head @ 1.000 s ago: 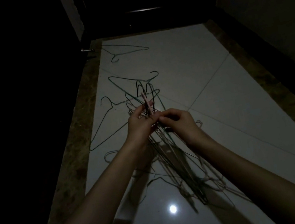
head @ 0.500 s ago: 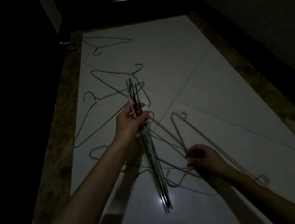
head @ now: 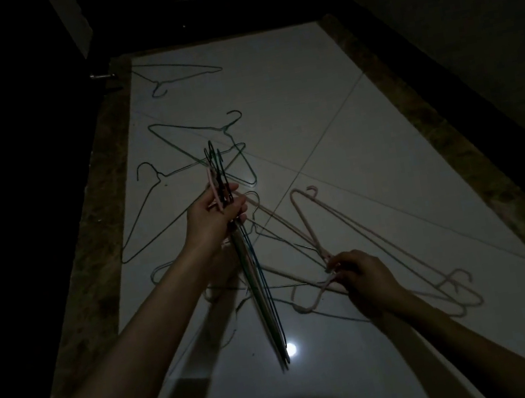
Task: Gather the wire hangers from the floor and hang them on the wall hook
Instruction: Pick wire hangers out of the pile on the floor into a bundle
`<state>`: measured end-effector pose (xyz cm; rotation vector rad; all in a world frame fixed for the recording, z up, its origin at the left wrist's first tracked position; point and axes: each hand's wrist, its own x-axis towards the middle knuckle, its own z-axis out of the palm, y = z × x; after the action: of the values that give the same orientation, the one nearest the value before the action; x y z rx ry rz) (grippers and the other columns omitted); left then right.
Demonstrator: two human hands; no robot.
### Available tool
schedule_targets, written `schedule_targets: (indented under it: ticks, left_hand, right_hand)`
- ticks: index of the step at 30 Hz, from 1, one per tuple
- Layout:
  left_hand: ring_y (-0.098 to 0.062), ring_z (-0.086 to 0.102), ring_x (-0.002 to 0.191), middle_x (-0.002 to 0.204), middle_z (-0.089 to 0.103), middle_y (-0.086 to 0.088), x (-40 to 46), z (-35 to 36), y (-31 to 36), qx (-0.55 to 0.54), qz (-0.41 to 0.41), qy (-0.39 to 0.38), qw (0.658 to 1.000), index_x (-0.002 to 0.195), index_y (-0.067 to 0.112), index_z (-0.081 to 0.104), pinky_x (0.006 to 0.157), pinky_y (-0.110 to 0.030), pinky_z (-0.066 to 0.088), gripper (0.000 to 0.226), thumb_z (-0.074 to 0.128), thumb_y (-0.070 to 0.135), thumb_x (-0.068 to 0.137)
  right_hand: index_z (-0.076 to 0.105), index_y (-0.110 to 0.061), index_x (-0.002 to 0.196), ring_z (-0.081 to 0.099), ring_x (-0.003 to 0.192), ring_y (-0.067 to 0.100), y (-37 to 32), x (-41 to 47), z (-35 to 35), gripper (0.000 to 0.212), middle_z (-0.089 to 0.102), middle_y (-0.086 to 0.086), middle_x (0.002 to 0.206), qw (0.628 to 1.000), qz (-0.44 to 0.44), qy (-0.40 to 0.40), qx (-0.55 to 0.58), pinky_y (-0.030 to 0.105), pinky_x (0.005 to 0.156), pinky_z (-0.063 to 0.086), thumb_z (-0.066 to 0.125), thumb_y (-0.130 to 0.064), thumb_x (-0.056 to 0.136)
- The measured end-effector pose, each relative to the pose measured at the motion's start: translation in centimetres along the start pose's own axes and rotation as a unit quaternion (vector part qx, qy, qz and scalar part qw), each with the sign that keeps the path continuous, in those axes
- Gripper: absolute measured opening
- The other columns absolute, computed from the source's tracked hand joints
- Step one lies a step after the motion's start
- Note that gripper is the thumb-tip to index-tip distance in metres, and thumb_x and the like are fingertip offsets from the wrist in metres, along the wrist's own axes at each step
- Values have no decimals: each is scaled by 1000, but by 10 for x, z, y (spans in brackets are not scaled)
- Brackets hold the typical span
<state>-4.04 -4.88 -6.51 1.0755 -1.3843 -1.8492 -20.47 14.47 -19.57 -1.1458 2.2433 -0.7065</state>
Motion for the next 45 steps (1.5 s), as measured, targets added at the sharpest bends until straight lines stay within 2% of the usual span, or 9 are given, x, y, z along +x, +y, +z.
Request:
schedule_targets:
  ticks: [4, 9, 15, 17, 20, 22, 29, 35, 45]
  left_hand:
    - [-14, 59, 77, 88, 61, -7, 1, -1, 1, -1, 1, 6, 1000, 106, 6, 55, 64, -16, 54, 21, 54, -7, 89]
    - [-14, 59, 76, 85, 60, -7, 5, 2, 1, -8, 6, 12, 1000, 106, 4, 56, 63, -16, 54, 20, 54, -7, 89]
    - [-15, 59, 74, 84, 61, -8, 3, 2, -3, -11, 3, 3, 1000, 100, 7, 57, 62, -16, 54, 19, 54, -8, 88]
    - [-15, 59, 74, 84, 60, -7, 3, 1, -4, -4, 5, 2, 1000, 103, 5, 57, 61, -15, 54, 20, 54, -7, 88]
    - [-15, 59, 75, 85, 61, -8, 3, -1, -6, -5, 5, 3, 1000, 106, 4, 56, 61, -14, 54, 20, 54, -7, 89]
    - [-15, 60, 75, 85, 61, -8, 4, -2, -7, -4, 7, 2, 1000, 105, 4, 56, 61, -14, 54, 20, 55, -6, 88]
    - [-14, 61, 75, 83, 61, -7, 8, -3, -1, -11, 5, 9, 1000, 105, 6, 57, 66, -18, 55, 20, 56, -6, 88]
    - [-15, 61, 73, 82, 61, -7, 12, -2, 17, -5, 16, 24, 1000, 106, 5, 58, 63, -17, 55, 21, 56, -6, 88]
    - [-13, 61, 71, 82, 61, -9, 29, 8, 97, 10, 77, 3, 997, 105, 7, 57, 61, -16, 55, 21, 55, -6, 88]
  right_hand:
    - [68, -16, 99, 63, 85, 20, -7, 14, -15, 18, 57, 1, 94, 999, -4, 21, -32, 36, 77, 53, 56, -7, 88]
    - [72, -13, 96, 59, 77, 11, -28, 40, -38, 18, 63, 0, 83, 997, -25, 70, -24, 22, 69, 44, 61, -5, 85]
    - [67, -17, 86, 58, 60, 3, -27, 44, -45, 12, 65, -1, 74, 999, -3, 9, -52, 7, 49, 39, 62, -6, 84]
    - [64, -18, 82, 61, 60, 5, -24, 42, -49, 16, 65, 1, 73, 998, -1, -28, -53, 12, 54, 46, 61, -3, 84]
    - [67, -19, 82, 65, 81, 15, -20, 41, -58, 15, 70, 3, 83, 993, -16, -68, -95, 31, 77, 52, 65, -4, 82]
    - [69, -18, 83, 64, 84, 14, -19, 40, -65, 13, 70, 1, 86, 990, -32, -75, -113, 33, 81, 52, 66, -5, 81]
    - [67, -19, 73, 61, 73, 8, -42, 46, -96, 20, 64, -4, 72, 989, -62, -73, -117, 25, 76, 51, 67, 0, 79]
    - [70, -13, 77, 62, 74, 10, -63, 60, -116, 6, 66, -2, 74, 989, -75, -49, -117, 26, 75, 50, 73, -8, 76]
    - [65, -15, 72, 62, 61, 16, -95, 89, -157, 18, 69, 9, 73, 992, -73, 48, -93, 27, 62, 50, 69, 2, 75]
